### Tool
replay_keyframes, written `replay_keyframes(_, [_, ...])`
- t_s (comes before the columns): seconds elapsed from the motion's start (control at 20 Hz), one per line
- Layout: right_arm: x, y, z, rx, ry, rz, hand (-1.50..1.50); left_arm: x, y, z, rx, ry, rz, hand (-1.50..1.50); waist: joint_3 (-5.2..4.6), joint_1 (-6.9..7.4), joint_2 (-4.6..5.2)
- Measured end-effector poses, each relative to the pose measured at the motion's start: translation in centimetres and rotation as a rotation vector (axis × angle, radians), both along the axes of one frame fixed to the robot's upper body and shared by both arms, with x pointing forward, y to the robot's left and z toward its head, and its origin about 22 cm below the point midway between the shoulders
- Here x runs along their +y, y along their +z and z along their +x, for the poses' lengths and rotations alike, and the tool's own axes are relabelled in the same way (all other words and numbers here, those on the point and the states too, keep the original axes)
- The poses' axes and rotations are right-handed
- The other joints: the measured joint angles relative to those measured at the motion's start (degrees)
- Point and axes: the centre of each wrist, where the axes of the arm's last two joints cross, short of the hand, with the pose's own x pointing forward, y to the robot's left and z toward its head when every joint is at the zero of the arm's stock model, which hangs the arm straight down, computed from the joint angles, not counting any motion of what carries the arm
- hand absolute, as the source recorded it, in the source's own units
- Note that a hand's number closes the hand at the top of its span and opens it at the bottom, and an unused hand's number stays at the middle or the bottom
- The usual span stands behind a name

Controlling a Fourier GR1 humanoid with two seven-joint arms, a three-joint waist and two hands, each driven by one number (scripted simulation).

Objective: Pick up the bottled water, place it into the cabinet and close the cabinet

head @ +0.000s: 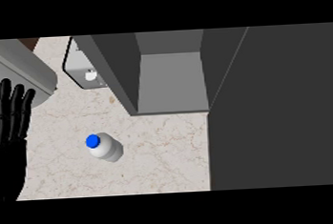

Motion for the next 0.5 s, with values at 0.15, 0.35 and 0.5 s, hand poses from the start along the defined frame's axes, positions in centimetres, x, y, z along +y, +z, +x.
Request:
replay_keyframes(0.15, [0.3, 0.0, -0.7, 0.007, -0.003, 0.008, -1.50, -0.8, 0.2, -0.6, -0.004, 0.085, -0.003, -1.50, -0.02, -0.01, -0.26])
replay_keyframes(0.35, [0.8, -0.2, -2.2, 0.035, 0.022, 0.028, -1.50, -1.6, 0.1, -2.3, 0.006, 0.258, -0.061, -1.50, -0.01, 0.20, -0.60])
replay_keyframes(0.5, [1.7, -0.1, -3.3, 0.078, 0.108, 0.050, -1.50, -3.0, -0.3, -3.5, 0.059, 0.311, -0.170, -1.50, -0.05, 0.19, -0.68])
